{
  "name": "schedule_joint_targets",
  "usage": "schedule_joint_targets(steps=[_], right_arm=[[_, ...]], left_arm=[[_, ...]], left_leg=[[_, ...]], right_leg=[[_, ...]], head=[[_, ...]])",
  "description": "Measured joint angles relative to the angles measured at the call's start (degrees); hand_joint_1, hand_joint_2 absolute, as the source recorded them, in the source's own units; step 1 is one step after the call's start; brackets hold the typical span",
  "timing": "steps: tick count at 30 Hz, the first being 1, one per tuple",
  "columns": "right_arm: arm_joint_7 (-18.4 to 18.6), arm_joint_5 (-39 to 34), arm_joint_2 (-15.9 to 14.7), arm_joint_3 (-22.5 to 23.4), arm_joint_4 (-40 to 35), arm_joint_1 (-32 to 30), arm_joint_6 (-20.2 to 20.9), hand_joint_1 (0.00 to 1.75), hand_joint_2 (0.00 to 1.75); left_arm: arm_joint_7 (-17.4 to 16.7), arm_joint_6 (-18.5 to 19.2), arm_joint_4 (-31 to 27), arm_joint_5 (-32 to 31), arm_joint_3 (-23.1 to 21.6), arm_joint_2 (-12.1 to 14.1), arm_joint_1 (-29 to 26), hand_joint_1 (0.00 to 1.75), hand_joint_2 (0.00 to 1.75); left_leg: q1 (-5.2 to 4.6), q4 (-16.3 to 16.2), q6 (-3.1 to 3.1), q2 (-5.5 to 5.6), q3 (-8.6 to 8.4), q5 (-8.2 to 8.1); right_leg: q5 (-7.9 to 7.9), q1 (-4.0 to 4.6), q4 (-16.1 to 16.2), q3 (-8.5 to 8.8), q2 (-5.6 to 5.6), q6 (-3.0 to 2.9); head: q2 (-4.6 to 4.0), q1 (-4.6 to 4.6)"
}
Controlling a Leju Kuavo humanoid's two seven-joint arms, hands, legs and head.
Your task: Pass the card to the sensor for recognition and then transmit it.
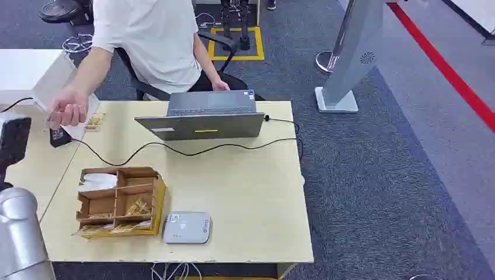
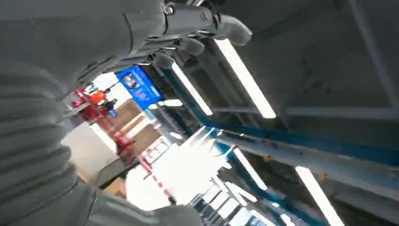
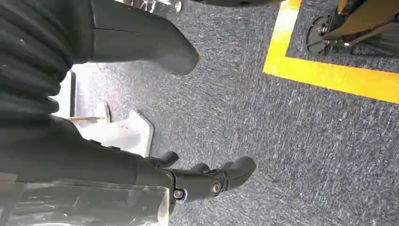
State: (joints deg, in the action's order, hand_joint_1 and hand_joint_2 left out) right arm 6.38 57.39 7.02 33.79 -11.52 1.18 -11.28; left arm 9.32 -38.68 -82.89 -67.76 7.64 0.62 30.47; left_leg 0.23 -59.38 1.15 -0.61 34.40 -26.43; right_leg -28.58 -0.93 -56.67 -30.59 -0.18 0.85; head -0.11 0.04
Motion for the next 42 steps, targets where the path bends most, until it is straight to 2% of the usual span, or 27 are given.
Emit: schedule_joint_targets(steps=[2, 5, 9, 15, 27, 28, 42], right_arm=[[0.09, 0.24, -0.07, -0.04, 0.00, 0.11, 0.07, 0.00, 1.75], [0.09, 0.48, -0.26, -0.09, 0.04, 0.24, 0.42, 0.00, 1.75], [0.09, 0.57, -0.41, -0.11, 0.07, 0.26, 0.90, 0.00, 1.75], [0.09, 0.64, -0.48, -0.11, 0.11, 0.27, 0.90, 0.00, 1.75], [0.09, 1.42, -0.52, -0.11, 0.17, 0.25, 0.98, 0.00, 1.75], [0.09, 1.45, -0.55, -0.11, 0.17, 0.26, 0.98, 0.00, 1.75], [0.06, 1.86, -0.79, -0.11, 0.17, 0.26, 0.98, 0.00, 1.75]], left_arm=[[-2.38, 1.13, 3.26, -1.67, -1.43, 1.72, 2.07, 0.00, 1.75], [-6.64, 5.07, 10.21, -4.04, -3.45, 4.04, 7.16, 0.00, 1.75], [-9.17, 6.85, 15.32, -4.23, -5.44, 5.66, 10.08, 0.00, 1.75], [-10.48, 8.06, 18.20, -2.99, -7.29, 7.07, 10.60, 0.00, 1.75], [-11.49, 9.19, 19.86, -2.18, -8.28, 7.82, 10.50, 0.03, 1.75], [-11.51, 9.26, 19.86, -1.99, -8.30, 7.88, 10.44, 1.75, 1.75], [-11.51, 11.09, 19.86, -0.15, -8.58, 8.45, 9.16, 1.75, 1.75]], left_leg=[[-0.01, 0.01, 0.00, -0.08, 0.01, 0.00], [0.00, 0.01, 0.02, -0.11, 0.12, 0.02], [-0.01, 0.00, 0.02, -0.26, 0.13, 0.02], [-0.01, 0.00, 0.02, -0.28, 0.20, 0.01], [0.00, 0.01, 0.02, -0.29, 0.23, 0.01], [0.00, 0.01, 0.02, -0.29, 0.23, 0.01], [0.00, 0.01, 0.02, -0.32, 0.29, 0.01]], right_leg=[[0.00, -0.01, 0.00, -0.03, 0.13, 0.00], [0.01, 0.00, -0.02, -0.11, 0.12, 0.00], [0.03, -0.02, -0.03, -0.16, 0.27, 0.00], [0.02, -0.01, -0.03, -0.24, 0.27, 0.00], [0.03, 0.00, -0.05, -0.28, 0.29, 0.00], [0.03, 0.00, -0.05, -0.28, 0.28, 0.00], [0.02, 0.00, -0.05, -0.34, 0.31, -0.01]], head=[[0.00, -0.07], [0.00, 0.18], [0.00, 0.00], [0.00, 0.00], [0.00, 0.00], [0.00, 0.02], [0.00, 0.02]])
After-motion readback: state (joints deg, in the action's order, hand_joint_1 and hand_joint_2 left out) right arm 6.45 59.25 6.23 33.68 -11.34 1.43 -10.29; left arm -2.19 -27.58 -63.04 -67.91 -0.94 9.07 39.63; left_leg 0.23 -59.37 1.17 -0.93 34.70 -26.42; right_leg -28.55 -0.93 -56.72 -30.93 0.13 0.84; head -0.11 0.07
